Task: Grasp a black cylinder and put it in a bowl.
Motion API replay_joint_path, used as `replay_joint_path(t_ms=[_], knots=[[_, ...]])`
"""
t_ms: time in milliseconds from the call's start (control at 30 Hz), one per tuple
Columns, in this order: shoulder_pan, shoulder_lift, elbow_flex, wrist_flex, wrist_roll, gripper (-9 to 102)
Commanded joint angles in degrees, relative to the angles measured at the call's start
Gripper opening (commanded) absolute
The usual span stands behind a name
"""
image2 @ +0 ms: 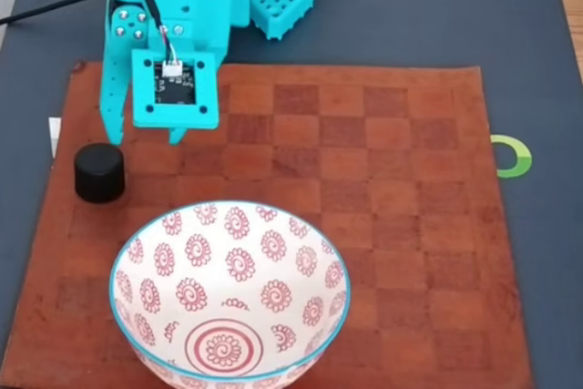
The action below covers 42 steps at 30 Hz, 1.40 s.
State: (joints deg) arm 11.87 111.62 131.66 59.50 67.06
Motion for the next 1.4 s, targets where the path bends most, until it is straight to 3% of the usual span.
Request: replay_joint_path(t_ms=[0, 300, 1367], knots=[[1.3, -0.4, -3.1, -0.4, -0.9, 17], [2.9, -4.6, -5.4, -0.4, -3.9, 28], [4.8, -14.6, -6.2, -3.9, -3.9, 28]])
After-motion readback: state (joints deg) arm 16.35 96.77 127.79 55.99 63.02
